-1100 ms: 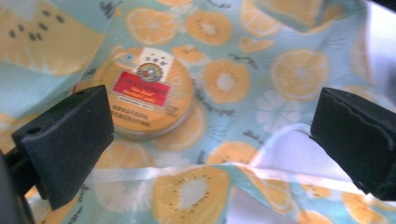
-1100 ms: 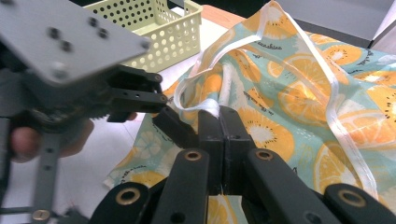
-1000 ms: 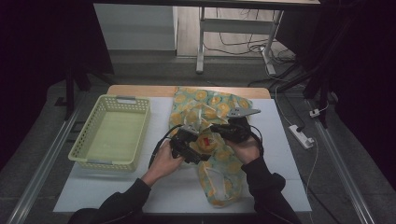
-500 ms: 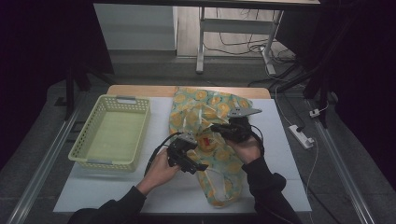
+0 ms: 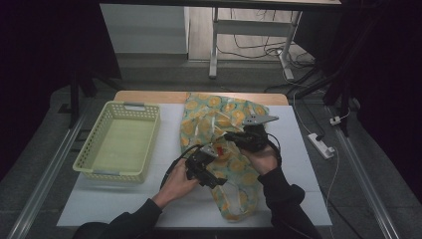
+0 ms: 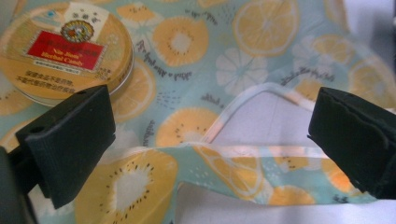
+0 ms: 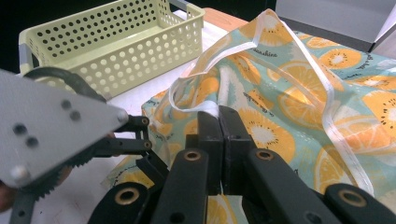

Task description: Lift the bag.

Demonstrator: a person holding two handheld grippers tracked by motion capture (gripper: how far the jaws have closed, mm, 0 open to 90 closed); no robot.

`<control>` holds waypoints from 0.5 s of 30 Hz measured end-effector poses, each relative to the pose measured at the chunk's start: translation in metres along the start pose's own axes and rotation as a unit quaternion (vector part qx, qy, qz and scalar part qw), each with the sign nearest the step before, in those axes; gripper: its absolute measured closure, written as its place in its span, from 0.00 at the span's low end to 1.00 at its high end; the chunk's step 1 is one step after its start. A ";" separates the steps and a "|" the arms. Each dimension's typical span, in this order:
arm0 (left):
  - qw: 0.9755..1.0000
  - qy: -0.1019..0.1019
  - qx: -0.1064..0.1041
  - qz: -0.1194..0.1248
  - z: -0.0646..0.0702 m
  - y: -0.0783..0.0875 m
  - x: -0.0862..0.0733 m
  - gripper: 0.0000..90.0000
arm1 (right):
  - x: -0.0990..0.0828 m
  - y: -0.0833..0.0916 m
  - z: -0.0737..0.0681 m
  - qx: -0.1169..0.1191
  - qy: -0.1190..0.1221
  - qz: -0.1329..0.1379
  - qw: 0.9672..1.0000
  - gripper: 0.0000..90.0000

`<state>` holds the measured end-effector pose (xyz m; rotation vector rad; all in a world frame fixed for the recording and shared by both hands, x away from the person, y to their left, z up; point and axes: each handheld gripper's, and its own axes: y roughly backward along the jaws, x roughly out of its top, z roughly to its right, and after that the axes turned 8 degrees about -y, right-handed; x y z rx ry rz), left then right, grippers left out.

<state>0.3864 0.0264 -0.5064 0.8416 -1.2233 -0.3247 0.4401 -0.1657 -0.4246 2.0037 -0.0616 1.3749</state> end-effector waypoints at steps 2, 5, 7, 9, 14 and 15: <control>1.000 -0.005 0.001 -0.006 0.000 -0.005 -0.001 0.01 | 0.000 0.000 0.000 0.000 -0.001 0.000 1.000 0.98; 1.000 -0.011 0.001 -0.016 0.000 -0.013 -0.003 0.01 | 0.000 0.000 0.000 0.000 -0.001 0.000 1.000 0.98; 1.000 -0.013 0.003 -0.026 -0.001 -0.018 -0.004 0.02 | 0.000 0.000 0.000 0.000 0.000 0.000 1.000 0.98; 0.999 -0.016 0.007 -0.033 0.000 -0.022 -0.006 0.02 | 0.000 0.000 0.000 -0.001 -0.001 0.001 1.000 0.98; 0.998 -0.026 0.029 -0.052 -0.002 -0.029 -0.009 0.01 | 0.000 0.001 0.002 -0.002 -0.001 0.002 1.000 0.98; 0.998 -0.028 0.029 -0.052 -0.002 -0.029 -0.009 0.01 | 0.000 0.002 0.002 -0.001 -0.002 0.003 1.000 0.98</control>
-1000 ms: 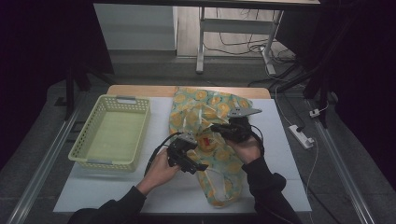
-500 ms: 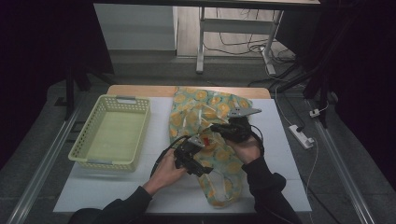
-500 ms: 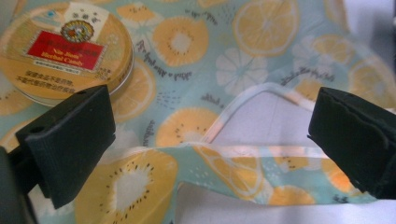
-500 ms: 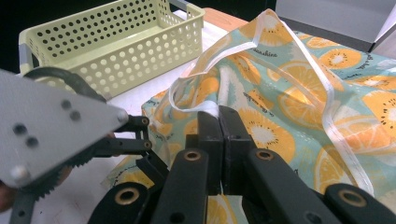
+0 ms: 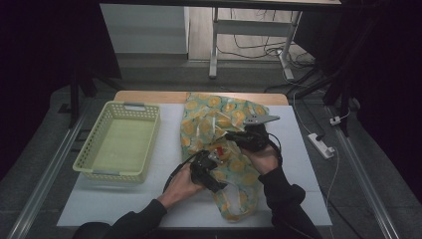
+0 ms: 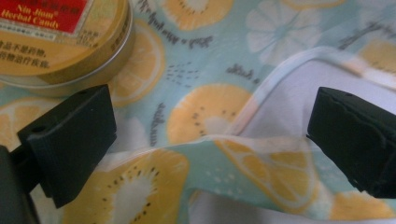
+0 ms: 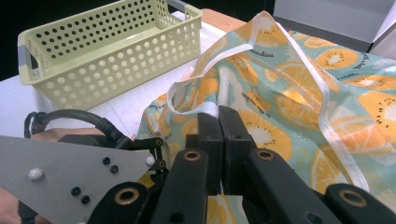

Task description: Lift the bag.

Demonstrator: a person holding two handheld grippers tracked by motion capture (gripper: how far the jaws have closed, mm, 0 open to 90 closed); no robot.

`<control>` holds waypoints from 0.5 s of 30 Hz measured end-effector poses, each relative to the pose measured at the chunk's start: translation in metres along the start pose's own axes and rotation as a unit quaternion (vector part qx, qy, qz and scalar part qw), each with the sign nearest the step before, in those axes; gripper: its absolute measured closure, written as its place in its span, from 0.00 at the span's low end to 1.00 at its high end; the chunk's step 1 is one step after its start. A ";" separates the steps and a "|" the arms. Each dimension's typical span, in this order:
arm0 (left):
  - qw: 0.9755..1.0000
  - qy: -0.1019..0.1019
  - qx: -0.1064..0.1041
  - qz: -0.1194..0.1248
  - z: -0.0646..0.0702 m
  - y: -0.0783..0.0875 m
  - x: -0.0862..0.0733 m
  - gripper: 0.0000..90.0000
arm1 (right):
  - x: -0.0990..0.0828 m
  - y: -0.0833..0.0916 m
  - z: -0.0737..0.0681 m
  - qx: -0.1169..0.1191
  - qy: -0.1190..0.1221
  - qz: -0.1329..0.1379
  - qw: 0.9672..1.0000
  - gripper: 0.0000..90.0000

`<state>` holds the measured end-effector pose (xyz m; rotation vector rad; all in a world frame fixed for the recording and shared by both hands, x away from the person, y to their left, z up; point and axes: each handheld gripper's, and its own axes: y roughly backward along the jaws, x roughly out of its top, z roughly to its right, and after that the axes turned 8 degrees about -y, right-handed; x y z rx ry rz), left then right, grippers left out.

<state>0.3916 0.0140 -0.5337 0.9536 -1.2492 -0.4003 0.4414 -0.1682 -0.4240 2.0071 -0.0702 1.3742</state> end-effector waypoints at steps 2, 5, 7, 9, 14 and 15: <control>1.000 -0.010 0.011 -0.006 0.001 -0.001 0.001 0.02 | 0.000 0.001 0.000 -0.001 0.000 0.001 1.000 0.98; 0.999 -0.020 0.023 -0.017 0.003 -0.001 0.002 0.05 | 0.000 0.001 0.001 -0.001 -0.001 0.002 1.000 0.98; 0.999 -0.016 0.025 -0.017 0.002 0.001 0.002 0.11 | 0.001 0.002 0.001 -0.002 -0.001 0.002 1.000 0.98; 0.999 -0.008 0.030 -0.013 0.001 0.003 0.001 0.21 | 0.001 0.002 0.001 -0.001 -0.001 0.003 1.000 0.98; 0.999 0.001 0.037 -0.014 -0.003 0.007 0.001 0.41 | 0.001 0.002 0.000 -0.002 0.000 0.003 1.000 0.98; 0.999 0.003 0.038 -0.014 -0.004 0.007 0.002 0.45 | 0.001 0.002 0.000 -0.001 0.000 0.003 1.000 0.98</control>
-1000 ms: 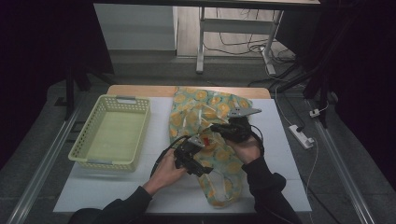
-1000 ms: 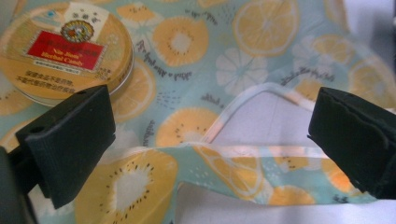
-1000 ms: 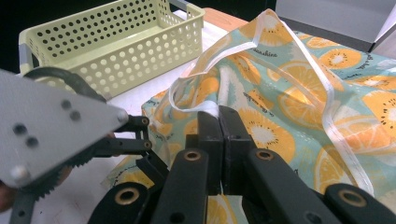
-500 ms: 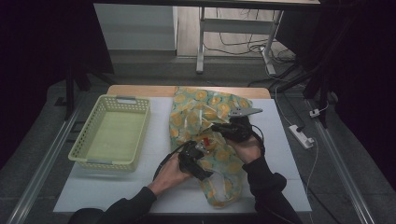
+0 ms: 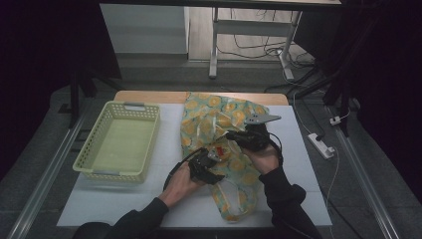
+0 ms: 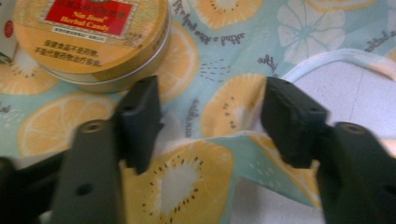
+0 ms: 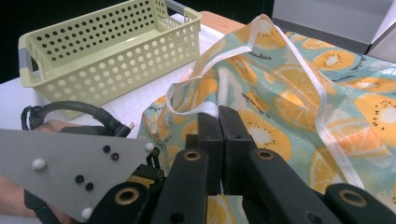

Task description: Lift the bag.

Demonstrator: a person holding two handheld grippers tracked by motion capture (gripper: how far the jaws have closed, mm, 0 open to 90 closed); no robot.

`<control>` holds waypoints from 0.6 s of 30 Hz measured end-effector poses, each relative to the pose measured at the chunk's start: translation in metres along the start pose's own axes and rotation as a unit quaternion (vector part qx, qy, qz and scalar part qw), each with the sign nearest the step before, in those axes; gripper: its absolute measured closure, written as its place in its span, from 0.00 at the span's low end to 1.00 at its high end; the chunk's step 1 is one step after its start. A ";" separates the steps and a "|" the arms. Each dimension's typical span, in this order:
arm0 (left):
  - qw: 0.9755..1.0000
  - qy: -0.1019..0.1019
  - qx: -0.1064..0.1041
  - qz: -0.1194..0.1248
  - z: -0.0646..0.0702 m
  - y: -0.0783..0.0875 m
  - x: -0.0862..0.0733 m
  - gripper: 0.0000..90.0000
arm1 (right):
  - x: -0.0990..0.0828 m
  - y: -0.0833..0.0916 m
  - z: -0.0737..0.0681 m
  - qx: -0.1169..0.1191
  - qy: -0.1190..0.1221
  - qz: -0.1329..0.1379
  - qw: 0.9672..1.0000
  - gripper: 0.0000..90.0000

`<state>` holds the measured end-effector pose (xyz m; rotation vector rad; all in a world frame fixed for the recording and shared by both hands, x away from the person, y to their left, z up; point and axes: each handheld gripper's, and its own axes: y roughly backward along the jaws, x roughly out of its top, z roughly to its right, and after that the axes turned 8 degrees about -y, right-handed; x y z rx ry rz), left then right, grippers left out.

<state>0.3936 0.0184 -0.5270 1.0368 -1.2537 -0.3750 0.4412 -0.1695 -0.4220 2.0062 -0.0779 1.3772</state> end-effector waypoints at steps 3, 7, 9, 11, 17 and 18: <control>1.000 0.000 -0.005 -0.005 0.002 0.001 0.002 0.58 | 0.000 0.000 0.000 0.000 0.000 -0.002 1.000 0.98; 1.000 0.008 -0.006 -0.008 0.001 0.002 0.004 0.73 | -0.001 -0.001 0.000 0.000 -0.001 -0.003 1.000 0.98; 1.000 0.008 -0.011 -0.007 0.000 0.002 0.004 0.83 | -0.001 -0.001 0.000 0.000 0.000 -0.002 1.000 0.98; 1.000 0.006 -0.015 -0.003 0.001 0.002 0.004 0.96 | -0.001 -0.002 -0.001 0.001 -0.001 -0.003 1.000 0.98; 1.000 0.008 -0.012 -0.016 0.001 0.003 0.007 0.99 | -0.001 -0.002 0.000 0.001 -0.001 -0.004 1.000 0.98; 1.000 0.009 -0.012 -0.017 0.002 0.003 0.008 0.99 | -0.001 -0.002 0.000 0.002 0.000 -0.004 1.000 0.98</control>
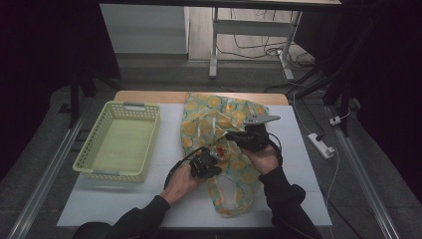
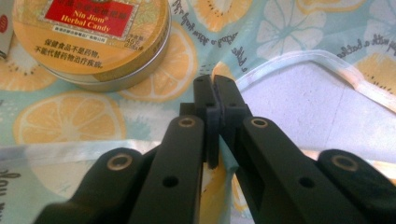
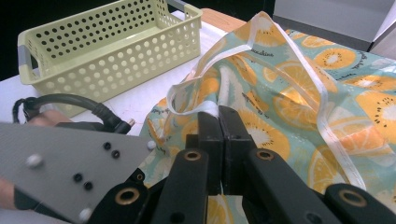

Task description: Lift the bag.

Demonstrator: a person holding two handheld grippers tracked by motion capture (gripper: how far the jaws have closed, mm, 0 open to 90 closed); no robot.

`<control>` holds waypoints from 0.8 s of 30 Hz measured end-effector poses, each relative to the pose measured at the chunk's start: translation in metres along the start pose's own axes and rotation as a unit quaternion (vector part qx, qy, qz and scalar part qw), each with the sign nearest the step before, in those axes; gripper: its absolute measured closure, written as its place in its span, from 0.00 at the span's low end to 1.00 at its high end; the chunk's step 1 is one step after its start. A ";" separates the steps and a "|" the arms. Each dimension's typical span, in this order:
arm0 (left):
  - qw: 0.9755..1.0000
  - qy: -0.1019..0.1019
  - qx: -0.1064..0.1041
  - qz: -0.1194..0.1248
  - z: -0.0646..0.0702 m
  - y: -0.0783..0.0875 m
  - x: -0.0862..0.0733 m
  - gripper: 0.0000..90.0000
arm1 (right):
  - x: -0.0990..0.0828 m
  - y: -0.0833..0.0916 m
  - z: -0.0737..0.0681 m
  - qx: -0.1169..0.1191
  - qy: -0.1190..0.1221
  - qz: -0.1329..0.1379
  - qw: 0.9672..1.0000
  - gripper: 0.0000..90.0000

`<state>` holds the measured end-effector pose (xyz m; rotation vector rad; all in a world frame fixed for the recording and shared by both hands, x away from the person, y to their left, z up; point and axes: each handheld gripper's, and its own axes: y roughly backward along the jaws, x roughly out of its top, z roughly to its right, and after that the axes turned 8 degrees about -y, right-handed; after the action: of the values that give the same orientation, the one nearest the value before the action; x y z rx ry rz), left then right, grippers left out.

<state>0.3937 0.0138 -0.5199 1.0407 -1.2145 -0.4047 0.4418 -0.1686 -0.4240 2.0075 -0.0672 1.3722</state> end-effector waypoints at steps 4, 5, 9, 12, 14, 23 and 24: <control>1.000 0.002 0.000 0.003 -0.001 0.003 -0.001 0.99 | 0.000 0.000 0.000 -0.001 0.001 -0.003 1.000 0.99; 1.000 0.001 0.001 0.004 0.000 0.005 -0.002 0.99 | 0.000 0.000 0.000 -0.002 0.001 -0.003 1.000 0.99; 1.000 0.005 -0.001 0.009 0.001 0.011 0.000 0.99 | 0.000 -0.001 -0.002 0.002 0.002 -0.006 1.000 1.00; 1.000 0.006 -0.004 0.008 0.001 0.018 0.002 0.99 | 0.002 0.000 -0.004 0.004 0.006 -0.008 1.000 1.00; 1.000 0.009 -0.006 0.014 0.001 0.024 0.004 0.99 | 0.003 0.002 -0.006 0.005 0.009 -0.010 1.000 1.00; 0.998 0.015 -0.003 0.060 -0.005 0.060 0.010 0.99 | 0.011 0.010 -0.009 0.009 0.016 -0.003 1.000 1.00; 0.998 0.018 -0.005 0.063 -0.006 0.064 0.011 0.99 | 0.012 0.011 -0.009 0.008 0.016 -0.003 1.000 1.00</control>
<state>0.3869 0.0409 -0.4610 0.9536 -1.2366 -0.2920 0.4351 -0.1677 -0.4066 1.9967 -0.0348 1.4060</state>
